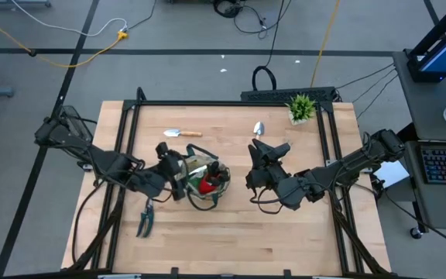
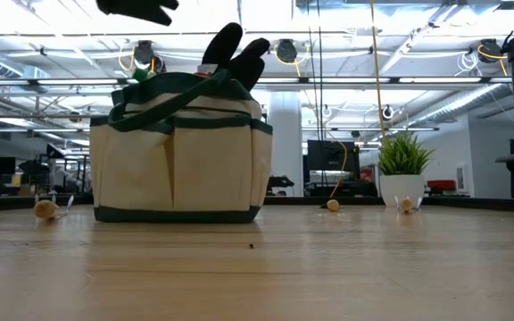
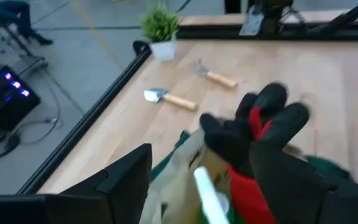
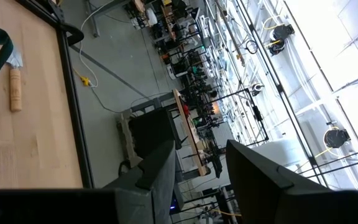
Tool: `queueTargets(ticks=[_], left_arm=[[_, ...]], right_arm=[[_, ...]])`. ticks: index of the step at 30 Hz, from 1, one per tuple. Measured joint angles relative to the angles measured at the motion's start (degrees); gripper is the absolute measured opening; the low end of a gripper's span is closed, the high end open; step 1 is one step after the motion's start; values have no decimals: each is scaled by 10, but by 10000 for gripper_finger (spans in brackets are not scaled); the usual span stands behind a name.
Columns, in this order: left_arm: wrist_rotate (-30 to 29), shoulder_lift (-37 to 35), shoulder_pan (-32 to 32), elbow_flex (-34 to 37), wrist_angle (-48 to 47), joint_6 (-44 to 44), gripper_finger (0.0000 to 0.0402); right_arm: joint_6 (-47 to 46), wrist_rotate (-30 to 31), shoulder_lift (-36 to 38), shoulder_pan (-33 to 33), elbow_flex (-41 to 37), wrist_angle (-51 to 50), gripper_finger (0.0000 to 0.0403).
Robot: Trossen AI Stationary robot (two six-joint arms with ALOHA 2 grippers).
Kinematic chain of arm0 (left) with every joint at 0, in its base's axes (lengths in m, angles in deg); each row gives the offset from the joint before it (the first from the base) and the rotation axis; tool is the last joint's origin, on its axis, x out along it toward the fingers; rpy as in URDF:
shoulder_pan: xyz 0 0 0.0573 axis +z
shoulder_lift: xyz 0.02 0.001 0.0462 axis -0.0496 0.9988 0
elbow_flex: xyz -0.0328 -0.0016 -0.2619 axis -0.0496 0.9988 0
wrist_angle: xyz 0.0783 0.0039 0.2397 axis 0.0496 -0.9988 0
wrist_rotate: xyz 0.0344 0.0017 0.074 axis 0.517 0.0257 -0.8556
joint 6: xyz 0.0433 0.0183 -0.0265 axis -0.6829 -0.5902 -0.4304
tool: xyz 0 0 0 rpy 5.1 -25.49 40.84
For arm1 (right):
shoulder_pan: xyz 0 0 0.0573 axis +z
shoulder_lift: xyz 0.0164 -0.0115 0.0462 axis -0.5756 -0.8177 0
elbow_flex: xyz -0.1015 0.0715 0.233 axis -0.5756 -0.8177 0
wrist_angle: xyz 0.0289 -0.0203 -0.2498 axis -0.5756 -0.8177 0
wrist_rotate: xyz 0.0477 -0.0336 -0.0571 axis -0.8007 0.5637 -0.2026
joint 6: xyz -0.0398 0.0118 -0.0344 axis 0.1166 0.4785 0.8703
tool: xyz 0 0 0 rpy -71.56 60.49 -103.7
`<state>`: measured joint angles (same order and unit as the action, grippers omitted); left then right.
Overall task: Pick & Place Garden tools in Gardening bag
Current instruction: Put the green shear scissors into the brown gardening bag
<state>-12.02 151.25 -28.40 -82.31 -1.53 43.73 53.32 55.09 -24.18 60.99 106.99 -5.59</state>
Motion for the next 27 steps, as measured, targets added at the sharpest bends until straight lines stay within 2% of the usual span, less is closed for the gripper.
queueTargets(ticks=[4, 10, 16, 21, 27], left_arm=[[-2, 6, 1, 0, -18, 42, 252], [18, 26, -1, 0, -49, 57, 232], [64, 19, -15, 0, -125, 150, 213], [154, 17, -28, 0, -210, 291, 193], [302, 17, -33, 0, -335, 515, 165]], right_arm=[[0, 0, 0, 0, 0, 0, 134], [-11, 0, 0, 0, 0, 0, 134], [-15, 1, 0, 0, 0, 0, 134], [-13, 1, 0, 0, 0, 0, 134], [-36, 3, 6, -3, 0, -1, 134]])
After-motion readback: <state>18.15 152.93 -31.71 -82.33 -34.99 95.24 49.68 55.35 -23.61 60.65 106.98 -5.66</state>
